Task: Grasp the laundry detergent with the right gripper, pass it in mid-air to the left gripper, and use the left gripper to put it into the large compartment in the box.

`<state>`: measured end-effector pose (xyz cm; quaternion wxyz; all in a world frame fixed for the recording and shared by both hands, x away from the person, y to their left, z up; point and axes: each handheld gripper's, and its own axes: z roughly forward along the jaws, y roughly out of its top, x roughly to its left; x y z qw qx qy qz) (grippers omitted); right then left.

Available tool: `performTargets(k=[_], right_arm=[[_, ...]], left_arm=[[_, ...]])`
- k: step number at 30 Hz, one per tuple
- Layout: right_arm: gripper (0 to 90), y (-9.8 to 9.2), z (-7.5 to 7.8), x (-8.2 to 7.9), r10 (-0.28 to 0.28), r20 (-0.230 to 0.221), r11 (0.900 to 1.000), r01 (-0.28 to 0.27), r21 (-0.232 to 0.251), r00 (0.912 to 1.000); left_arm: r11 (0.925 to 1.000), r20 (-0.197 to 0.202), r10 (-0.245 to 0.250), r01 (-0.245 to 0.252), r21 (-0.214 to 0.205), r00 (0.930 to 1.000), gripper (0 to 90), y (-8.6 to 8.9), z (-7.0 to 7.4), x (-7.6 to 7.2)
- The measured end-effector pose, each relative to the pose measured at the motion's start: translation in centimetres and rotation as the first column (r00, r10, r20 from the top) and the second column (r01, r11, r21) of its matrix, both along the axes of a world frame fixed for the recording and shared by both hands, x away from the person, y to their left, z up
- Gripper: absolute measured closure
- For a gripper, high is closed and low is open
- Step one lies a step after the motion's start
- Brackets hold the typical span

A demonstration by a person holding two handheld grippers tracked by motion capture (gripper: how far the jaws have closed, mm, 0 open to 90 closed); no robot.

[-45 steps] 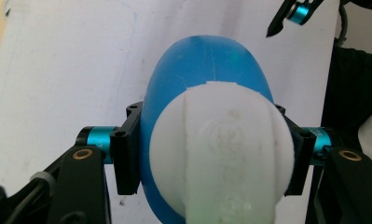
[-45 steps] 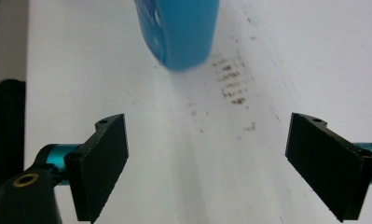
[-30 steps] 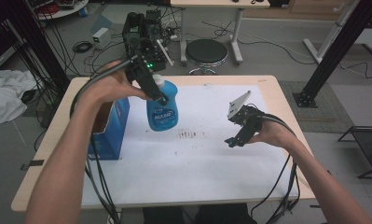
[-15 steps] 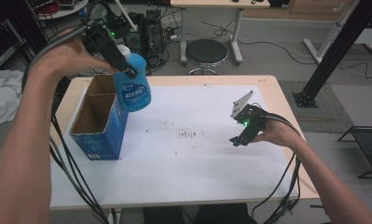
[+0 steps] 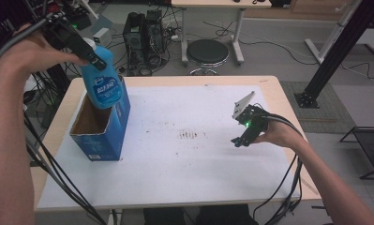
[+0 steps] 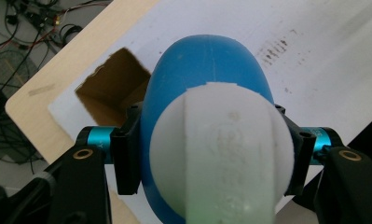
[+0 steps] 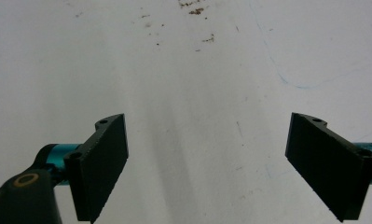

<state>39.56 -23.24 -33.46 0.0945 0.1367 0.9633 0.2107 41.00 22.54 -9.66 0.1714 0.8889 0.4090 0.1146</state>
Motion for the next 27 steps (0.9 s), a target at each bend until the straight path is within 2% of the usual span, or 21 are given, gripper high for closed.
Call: performTargets(k=[4, 10, 17, 21, 22, 23, 27], right_arm=[[12.3, 0.1, -0.1, 0.0, 0.001, 0.000, 1.0000, -0.001, -0.006, 1.0000], [12.3, 0.3, -0.3, 0.0, 0.007, 0.006, 0.9998, -0.007, -0.018, 1.0000], [12.3, 0.3, -0.4, -0.1, 0.010, -0.002, 0.9995, -0.010, -0.030, 0.9999], [12.3, 0.4, -0.5, 0.0, 0.017, -0.001, 0.9993, -0.017, -0.032, 0.9999], [12.3, 0.5, -0.6, -0.2, 0.000, -0.007, 0.9992, -0.001, -0.039, 1.0000], [12.3, 0.5, -0.6, 0.0, 0.025, 0.012, 0.9991, -0.025, -0.033, 0.9996], [12.3, 0.7, -0.6, -0.1, 0.037, 0.001, 0.9980, -0.037, -0.051, 0.9993]], left_arm=[[0.9988, -0.013, 0.043, -0.043, 0.023, 0.9990, 38.3, 1.0, -0.2, -0.1], [0.9961, -0.032, 0.084, -0.084, 0.029, 0.9959, 38.3, 2.2, -1.8, -0.2], [0.9964, -0.035, 0.080, -0.079, 0.029, 0.9962, 38.3, 3.1, -4.0, -0.4], [0.9967, -0.072, 0.077, -0.075, 0.033, 0.9944, 38.3, 3.5, -5.8, -0.2], [0.9973, -0.077, 0.064, -0.061, 0.040, 0.9950, 38.3, 3.6, -6.1, 0.0], [0.9971, -0.085, 0.067, -0.063, 0.042, 0.9942, 38.2, 3.6, -6.6, 0.0], [0.9979, -0.095, 0.058, -0.054, 0.036, 0.9938, 38.2, 3.6, -8.3, 0.2]])
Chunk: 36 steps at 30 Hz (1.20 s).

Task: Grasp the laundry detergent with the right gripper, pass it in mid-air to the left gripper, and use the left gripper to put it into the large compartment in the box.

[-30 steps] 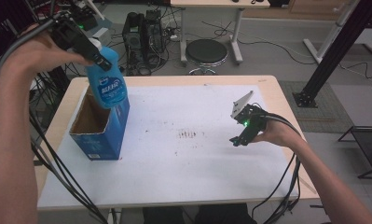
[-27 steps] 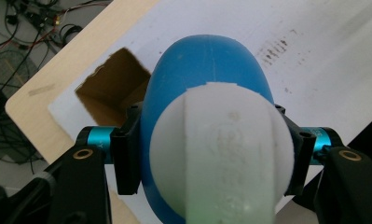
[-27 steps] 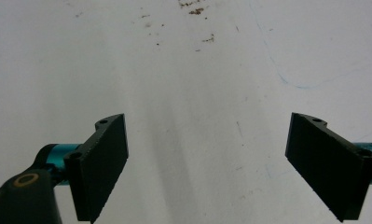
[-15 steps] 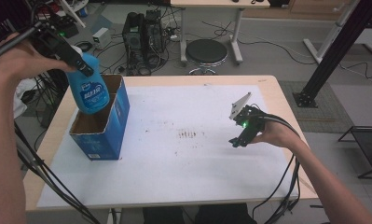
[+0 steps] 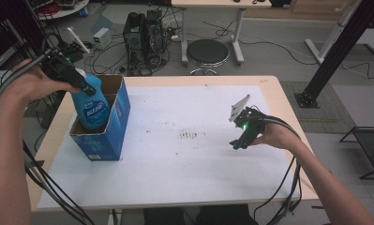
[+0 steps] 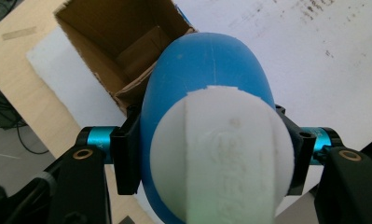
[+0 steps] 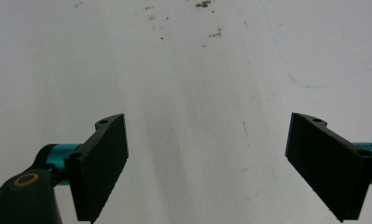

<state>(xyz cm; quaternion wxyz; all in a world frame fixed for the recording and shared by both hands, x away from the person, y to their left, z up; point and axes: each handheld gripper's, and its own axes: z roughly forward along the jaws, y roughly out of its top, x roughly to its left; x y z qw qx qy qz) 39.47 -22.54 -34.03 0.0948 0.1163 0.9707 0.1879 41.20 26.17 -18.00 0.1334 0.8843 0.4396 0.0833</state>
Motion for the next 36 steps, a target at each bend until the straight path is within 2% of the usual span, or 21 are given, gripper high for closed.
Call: performTargets(k=[4, 5, 13, 14, 15, 20, 21, 30, 31, 36], right_arm=[[12.3, -0.1, -0.2, 0.0, -0.009, -0.002, 1.0000, 0.009, 0.000, 1.0000], [12.3, -0.1, -0.2, -0.1, -0.011, -0.003, 0.9999, 0.011, -0.004, 0.9999], [12.3, -0.2, -0.5, -0.2, -0.020, -0.008, 0.9998, 0.020, -0.002, 0.9998], [12.3, -0.2, -0.5, -0.2, -0.021, -0.008, 0.9998, 0.021, -0.003, 0.9997], [12.3, -0.2, -0.5, -0.2, -0.020, -0.006, 0.9998, 0.020, -0.004, 0.9998], [12.3, -0.1, -0.6, -0.2, -0.018, -0.006, 0.9998, 0.018, -0.004, 0.9998], [12.3, -0.1, -0.7, -0.1, -0.007, -0.006, 1.0000, 0.007, -0.003, 1.0000], [12.3, -0.1, -0.7, -0.2, -0.016, -0.003, 0.9999, 0.016, -0.003, 0.9999], [12.3, -0.1, -0.7, -0.3, -0.023, -0.007, 0.9997, 0.023, -0.004, 0.9997], [12.3, -0.1, -0.9, -0.2, -0.020, -0.008, 0.9998, 0.020, -0.007, 0.9998]], left_arm=[[0.9996, -0.008, -0.028, 0.028, -0.003, 0.9996, 38.3, 0.2, -1.6, 0.2], [0.9998, -0.013, -0.015, 0.015, -0.014, 0.9998, 38.2, 0.2, -2.2, 0.1], [0.9984, -0.048, -0.055, 0.055, 0.010, 0.9974, 38.2, 0.2, -5.2, 0.4], [0.9986, -0.038, -0.052, 0.052, 0.010, 0.9980, 38.2, 0.2, -5.6, 0.5], [0.9990, -0.049, -0.044, 0.044, 0.000, 0.9979, 38.2, 0.2, -6.0, 0.4], [0.9981, -0.059, -0.060, 0.061, 0.010, 0.9964, 38.2, 0.3, -7.6, 0.4], [0.9981, -0.063, -0.060, 0.061, 0.009, 0.9962, 38.2, 0.2, -7.9, 0.4], [0.9979, -0.083, -0.063, 0.064, 0.010, 0.9946, 38.2, -0.2, -9.8, 0.2], [0.9967, -0.088, -0.076, 0.078, 0.024, 0.9932, 38.2, -0.1, -9.9, 0.3], [0.9971, -0.082, -0.072, 0.074, 0.016, 0.9940, 38.2, -0.1, -10.1, 0.2]])
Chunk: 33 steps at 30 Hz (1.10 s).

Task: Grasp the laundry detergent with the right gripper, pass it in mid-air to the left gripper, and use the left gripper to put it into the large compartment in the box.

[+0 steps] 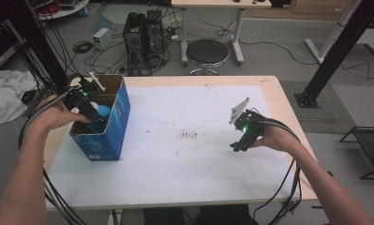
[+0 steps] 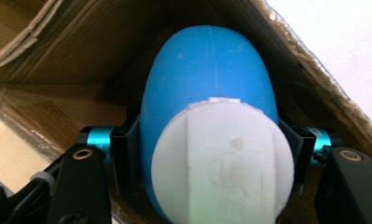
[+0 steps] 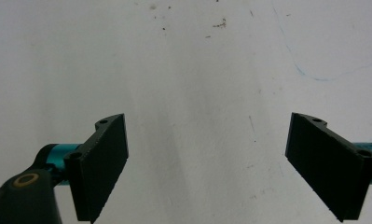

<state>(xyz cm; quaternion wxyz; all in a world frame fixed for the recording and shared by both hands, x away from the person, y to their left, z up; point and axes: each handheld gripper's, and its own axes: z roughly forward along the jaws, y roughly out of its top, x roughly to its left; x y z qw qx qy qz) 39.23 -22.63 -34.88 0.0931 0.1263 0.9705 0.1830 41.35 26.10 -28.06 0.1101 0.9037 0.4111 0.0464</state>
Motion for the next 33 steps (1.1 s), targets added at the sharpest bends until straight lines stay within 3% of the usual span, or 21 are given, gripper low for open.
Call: performTargets(k=[3, 6, 10, 11, 14, 15, 16, 17, 18, 20, 22, 23, 24, 26, 27, 32, 33], right_arm=[[12.3, 0.10, -0.04, -0.02, -0.002, -0.001, 1.0000, 0.002, 0.001, 1.0000], [12.3, 0.16, -0.09, 0.00, 0.002, -0.002, 1.0000, -0.002, -0.003, 1.0000], [12.3, 0.18, -0.10, -0.03, 0.002, -0.001, 1.0000, -0.002, -0.004, 1.0000], [12.3, 0.18, -0.09, -0.05, 0.002, 0.001, 1.0000, -0.002, -0.003, 1.0000], [12.3, 0.11, -0.03, -0.12, 0.000, 0.001, 1.0000, 0.000, -0.001, 1.0000], [12.3, 0.09, -0.03, -0.12, -0.001, 0.001, 1.0000, 0.001, -0.001, 1.0000], [12.3, 0.07, -0.01, -0.11, 0.001, 0.003, 1.0000, -0.001, -0.002, 1.0000], [12.3, 0.09, -0.01, -0.10, 0.005, 0.005, 1.0000, -0.005, 0.000, 1.0000], [12.3, 0.10, -0.01, -0.14, 0.005, 0.006, 1.0000, -0.005, 0.002, 1.0000], [12.3, 0.12, -0.01, -0.28, 0.002, 0.005, 1.0000, -0.002, 0.001, 1.0000], [12.3, 0.09, -0.03, -0.34, 0.008, 0.006, 1.0000, -0.008, 0.001, 0.9999], [12.3, 0.05, 0.00, -0.31, 0.013, 0.006, 0.9999, -0.013, -0.002, 0.9999], [12.3, 0.03, 0.00, -0.34, 0.007, 0.005, 1.0000, -0.007, -0.004, 1.0000], [12.3, 0.03, -0.01, -0.31, 0.003, 0.009, 1.0000, -0.003, 0.000, 1.0000], [12.3, 0.06, -0.01, -0.33, 0.002, 0.008, 1.0000, -0.002, 0.000, 1.0000], [12.3, 0.22, -0.08, -0.39, 0.005, 0.005, 1.0000, -0.005, -0.003, 1.0000], [12.3, 0.23, -0.08, -0.40, 0.004, 0.005, 1.0000, -0.004, -0.003, 1.0000]], left_arm=[[0.9994, 0.000, -0.028, 0.028, 0.018, 0.9996, 38.1, 0.09, 0.04, -0.06], [0.9999, 0.004, -0.015, 0.015, 0.006, 0.9999, 38.1, -0.06, -0.09, -0.36], [0.9996, -0.002, -0.021, 0.021, 0.020, 0.9998, 38.0, 0.04, -0.03, -0.47], [0.9921, -0.048, -0.094, 0.097, 0.079, 0.9945, 38.0, 0.42, 0.44, -0.14], [0.9917, -0.042, -0.095, 0.098, 0.083, 0.9946, 37.9, 0.38, 0.41, -0.21], [0.9954, -0.025, -0.069, 0.071, 0.065, 0.9973, 37.9, 0.21, 0.25, -0.35], [0.9950, -0.029, -0.072, 0.073, 0.068, 0.9970, 37.9, 0.13, 0.25, -0.36], [0.9901, -0.051, -0.103, 0.107, 0.090, 0.9934, 37.9, 0.21, 0.48, -0.23], [0.9922, -0.033, -0.092, 0.095, 0.081, 0.9952, 37.9, 0.08, 0.34, -0.38], [0.9878, -0.048, -0.114, 0.119, 0.101, 0.9923, 37.9, 0.12, 0.53, -0.40], [0.9910, -0.036, -0.095, 0.098, 0.091, 0.9948, 37.8, 0.08, 0.43, -0.57], [0.9880, -0.043, -0.113, 0.116, 0.102, 0.9927, 37.8, 0.21, 0.51, -0.50], [0.9964, -0.018, -0.058, 0.059, 0.060, 0.9982, 37.8, -0.01, 0.21, -0.77], [0.9900, -0.040, -0.098, 0.102, 0.098, 0.9944, 37.7, 0.24, 0.49, -0.54], [0.9896, -0.045, -0.102, 0.106, 0.097, 0.9937, 37.6, 0.24, 0.50, -0.53], [0.9885, -0.033, -0.103, 0.106, 0.108, 0.9941, 37.5, -0.08, 0.44, -0.50], [0.9938, -0.013, -0.070, 0.071, 0.086, 0.9974, 37.4, -0.31, 0.24, -0.63]])
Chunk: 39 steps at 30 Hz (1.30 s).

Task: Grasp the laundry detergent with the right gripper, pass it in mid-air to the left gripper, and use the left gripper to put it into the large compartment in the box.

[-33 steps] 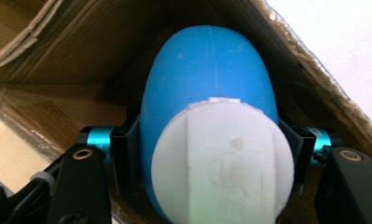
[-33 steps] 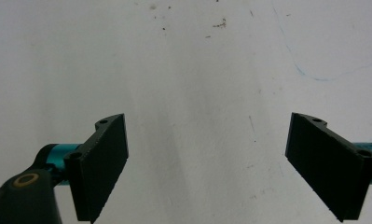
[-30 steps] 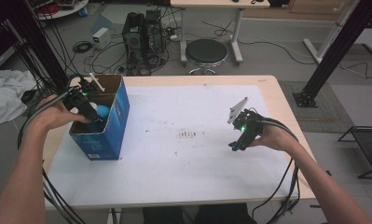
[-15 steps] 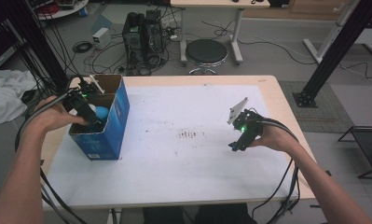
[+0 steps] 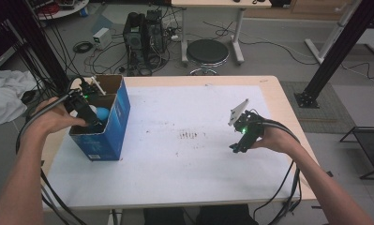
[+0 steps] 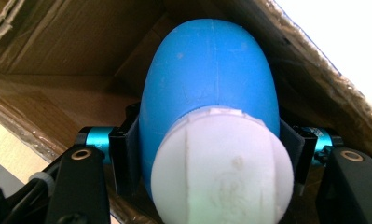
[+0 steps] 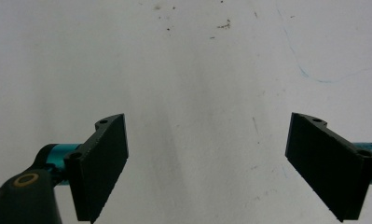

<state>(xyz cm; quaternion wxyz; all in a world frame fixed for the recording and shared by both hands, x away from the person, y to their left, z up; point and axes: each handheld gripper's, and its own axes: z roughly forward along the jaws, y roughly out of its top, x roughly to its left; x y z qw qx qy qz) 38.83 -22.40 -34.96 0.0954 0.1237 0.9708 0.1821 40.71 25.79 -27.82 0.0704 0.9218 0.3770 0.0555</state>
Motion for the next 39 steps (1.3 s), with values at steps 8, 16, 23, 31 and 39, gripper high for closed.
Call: performTargets(k=[8, 16, 23, 31, 39], right_arm=[[12.3, -0.1, 0.1, 0.0, -0.003, -0.001, 1.0000, 0.003, 0.001, 1.0000], [12.3, -0.1, 0.0, 0.1, 0.010, 0.001, 0.9999, -0.010, 0.004, 0.9999], [12.3, 0.0, 0.0, 0.1, 0.005, -0.002, 1.0000, -0.005, 0.004, 1.0000], [12.3, 0.0, 0.0, 0.1, 0.002, -0.001, 1.0000, -0.002, 0.002, 1.0000], [12.3, 0.0, 0.0, 0.0, -0.004, -0.003, 1.0000, 0.004, 0.003, 1.0000]], left_arm=[[0.9997, -0.007, 0.012, -0.012, 0.023, 0.9999, 35.1, -0.1, -0.2, 0.2], [0.9987, -0.034, -0.030, 0.031, 0.040, 0.9990, 35.0, 0.2, 0.2, 0.5], [0.9999, -0.020, 0.014, -0.014, -0.004, 0.9997, 33.0, 0.0, 0.0, 0.3], [0.9998, -0.022, 0.015, -0.016, -0.010, 0.9996, 31.2, -0.1, 0.0, 0.2], [1.0000, -0.021, 0.001, -0.001, 0.002, 0.9998, 31.2, -0.1, 1.0, 0.3]])
